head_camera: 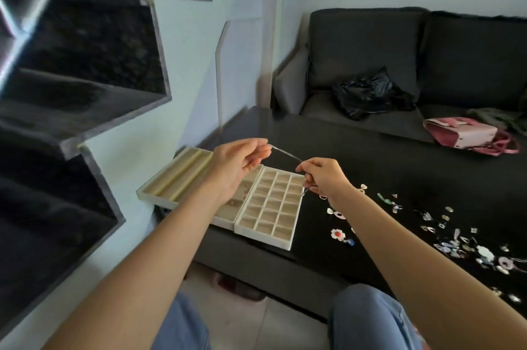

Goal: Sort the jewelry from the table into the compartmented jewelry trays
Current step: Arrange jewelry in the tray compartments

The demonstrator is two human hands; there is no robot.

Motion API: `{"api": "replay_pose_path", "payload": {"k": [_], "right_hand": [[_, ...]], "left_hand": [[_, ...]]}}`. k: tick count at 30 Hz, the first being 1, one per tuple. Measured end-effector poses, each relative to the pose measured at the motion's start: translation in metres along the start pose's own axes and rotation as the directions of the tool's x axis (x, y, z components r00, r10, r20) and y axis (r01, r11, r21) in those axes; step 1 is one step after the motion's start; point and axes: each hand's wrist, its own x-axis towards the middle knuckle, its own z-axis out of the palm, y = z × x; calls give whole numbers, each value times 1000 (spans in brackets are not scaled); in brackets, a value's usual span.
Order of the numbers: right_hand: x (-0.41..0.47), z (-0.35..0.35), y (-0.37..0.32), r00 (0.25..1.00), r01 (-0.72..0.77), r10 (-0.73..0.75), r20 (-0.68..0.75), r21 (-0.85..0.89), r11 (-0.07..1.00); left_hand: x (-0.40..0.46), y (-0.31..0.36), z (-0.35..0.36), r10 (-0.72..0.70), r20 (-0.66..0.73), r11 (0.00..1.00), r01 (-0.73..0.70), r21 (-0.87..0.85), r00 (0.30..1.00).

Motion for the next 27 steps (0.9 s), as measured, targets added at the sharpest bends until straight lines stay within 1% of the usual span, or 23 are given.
{"api": "replay_pose_path", "payload": {"k": [3,7,8,12,15,18,21,27], "right_hand": [[0,21,-11,996,45,-48,71,42,998],[1,52,-26,985,90,-92,147,22,996],[2,61,-29,982,101,-100,158,-2,995],[14,98,-34,971,203,-169,169,-209,957],[22,122,-37,973,209,-176,148,-250,946],[32,145,-39,980,180,-155,128,-218,959],[43,166,-39,977,183,-151,153,-226,957],[67,197,-39,969,119,-96,228,-91,989]], "left_hand": [[-4,10,-23,44,-61,999,-43,25,997],[-10,20,-55,95,-163,994,-84,71,982],[-11,22,-65,103,-185,993,-89,83,977],[-12,26,-100,169,-280,972,-113,204,945],[-11,27,-120,206,-310,962,-135,237,928],[-9,25,-134,220,-368,967,-151,207,904],[-6,17,-145,228,-445,973,-185,139,866],[3,-5,-163,227,-520,974,-201,108,823]]}}
